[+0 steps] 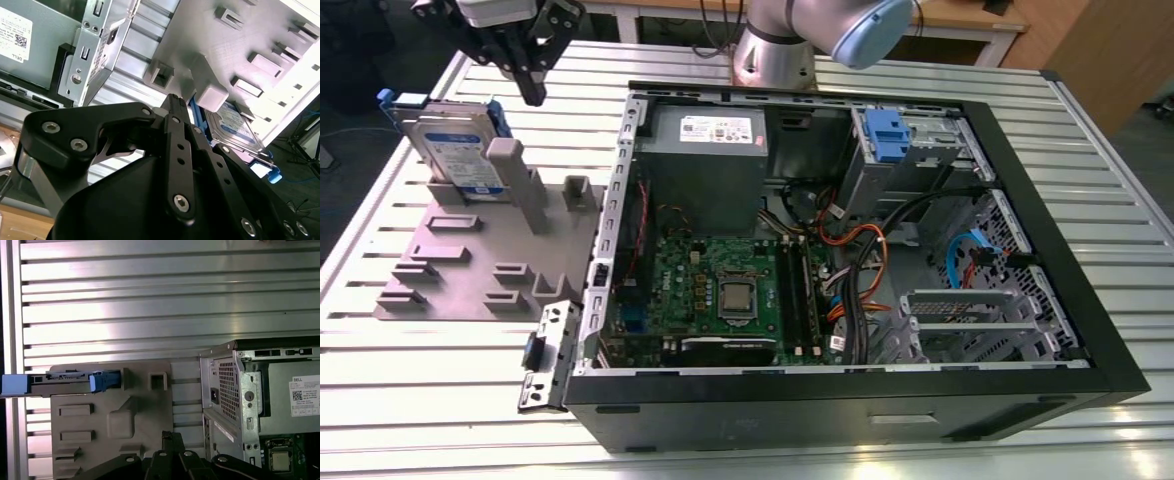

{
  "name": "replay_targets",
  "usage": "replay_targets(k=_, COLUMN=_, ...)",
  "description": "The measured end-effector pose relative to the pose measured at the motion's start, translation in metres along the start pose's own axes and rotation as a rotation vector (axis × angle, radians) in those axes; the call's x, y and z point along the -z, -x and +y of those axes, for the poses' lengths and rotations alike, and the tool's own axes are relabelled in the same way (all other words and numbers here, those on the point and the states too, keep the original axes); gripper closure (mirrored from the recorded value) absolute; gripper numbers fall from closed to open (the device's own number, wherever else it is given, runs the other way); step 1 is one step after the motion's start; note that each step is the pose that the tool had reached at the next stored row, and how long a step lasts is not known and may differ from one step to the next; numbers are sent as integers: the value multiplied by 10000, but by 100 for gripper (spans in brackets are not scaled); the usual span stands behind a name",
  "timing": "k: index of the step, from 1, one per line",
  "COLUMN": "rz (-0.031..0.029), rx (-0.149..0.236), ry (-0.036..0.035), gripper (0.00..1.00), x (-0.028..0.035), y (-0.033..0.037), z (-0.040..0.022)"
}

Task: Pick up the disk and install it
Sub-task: 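Reach for the disk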

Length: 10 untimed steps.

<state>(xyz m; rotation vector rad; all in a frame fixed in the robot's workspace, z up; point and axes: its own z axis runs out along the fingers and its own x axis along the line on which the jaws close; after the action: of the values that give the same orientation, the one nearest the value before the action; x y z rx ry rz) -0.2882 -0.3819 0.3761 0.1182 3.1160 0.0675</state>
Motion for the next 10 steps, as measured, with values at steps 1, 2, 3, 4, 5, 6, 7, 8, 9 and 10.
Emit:
replay_targets(k=1, rz=13, rx=-1, ry=1, gripper=89, x=-1, y=-7, z=0)
replay_targets(k=2, rz=33, rx=-1, ry=2, gripper=89, x=-1, y=-10, z=-1)
replay_targets(k=3, rz=68, rx=-2, ry=5, gripper=89, x=0, y=-13, z=0)
replay_targets(k=4, rz=112, rx=-5, ry=10, gripper=89, x=0, y=-14, z=0)
replay_targets(k=5, rz=150, rx=-7, ry=14, gripper=89, x=-1, y=-15, z=0)
replay_targets(k=6, rz=155, rx=-8, ry=14, gripper=89, x=-1, y=-16, z=0)
replay_targets(k=7, rz=156, rx=-9, ry=14, gripper=89, x=-1, y=-16, z=0)
replay_targets(k=8, rz=156, rx=-9, ry=14, gripper=89, x=-1, y=-16, z=0)
replay_targets(k=9, rz=156, rx=-8, ry=13, gripper=89, x=-1, y=-15, z=-1)
replay_targets(k=10, rz=157, rx=-8, ry=13, gripper=89, x=-1, y=-15, z=-1)
